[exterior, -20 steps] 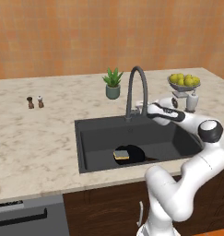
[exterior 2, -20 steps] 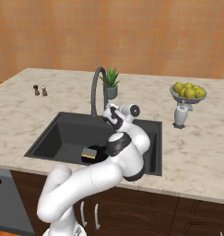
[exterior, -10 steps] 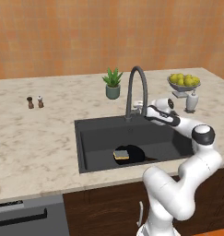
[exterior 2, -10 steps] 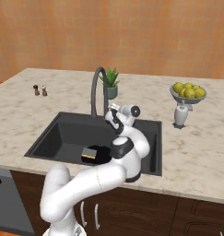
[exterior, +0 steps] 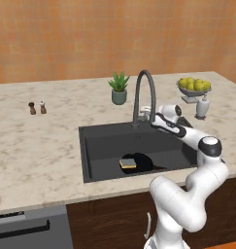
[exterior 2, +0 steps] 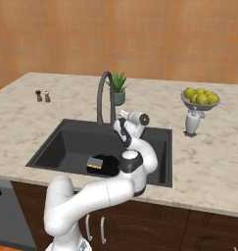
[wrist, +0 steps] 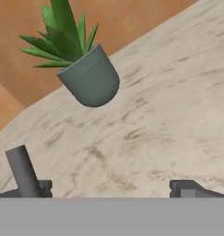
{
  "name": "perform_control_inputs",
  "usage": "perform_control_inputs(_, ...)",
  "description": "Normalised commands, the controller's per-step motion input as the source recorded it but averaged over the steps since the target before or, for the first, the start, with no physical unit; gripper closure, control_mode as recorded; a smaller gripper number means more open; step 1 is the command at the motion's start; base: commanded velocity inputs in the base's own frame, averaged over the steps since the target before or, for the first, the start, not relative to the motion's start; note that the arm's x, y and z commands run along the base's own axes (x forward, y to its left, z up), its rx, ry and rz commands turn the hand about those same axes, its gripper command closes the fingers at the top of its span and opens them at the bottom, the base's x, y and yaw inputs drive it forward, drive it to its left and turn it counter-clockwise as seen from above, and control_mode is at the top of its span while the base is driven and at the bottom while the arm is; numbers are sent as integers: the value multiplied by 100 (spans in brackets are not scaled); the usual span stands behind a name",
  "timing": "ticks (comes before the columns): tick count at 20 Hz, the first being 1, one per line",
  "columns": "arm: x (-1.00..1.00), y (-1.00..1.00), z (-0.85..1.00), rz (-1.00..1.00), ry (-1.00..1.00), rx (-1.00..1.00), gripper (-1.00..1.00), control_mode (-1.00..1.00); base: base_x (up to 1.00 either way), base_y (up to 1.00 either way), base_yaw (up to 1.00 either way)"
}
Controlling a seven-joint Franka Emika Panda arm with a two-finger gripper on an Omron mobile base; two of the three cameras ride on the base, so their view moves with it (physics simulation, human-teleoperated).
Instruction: Pick the pan and sponge and place them into the sink. Then turn on the water.
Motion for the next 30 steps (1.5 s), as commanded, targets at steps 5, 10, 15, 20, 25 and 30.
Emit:
perform_control_inputs(5, 0, -90, -48, -28, 0, 9, -100, -100, 0, 0, 0)
perform_control_inputs(10, 0, -94, -32, -35, 0, 15, -100, -100, 0, 0, 0)
perform_control_inputs(15, 0, -100, -13, -26, 0, 26, -100, -100, 0, 0, 0)
perform_control_inputs(20, 0, -100, 5, -1, 0, 39, -100, -100, 0, 0, 0)
perform_control_inputs(25, -1, -80, 45, 0, 6, 25, -100, -100, 0, 0, 0)
perform_control_inputs(30, -40, -100, 19, -2, 1, 26, -100, -100, 0, 0, 0)
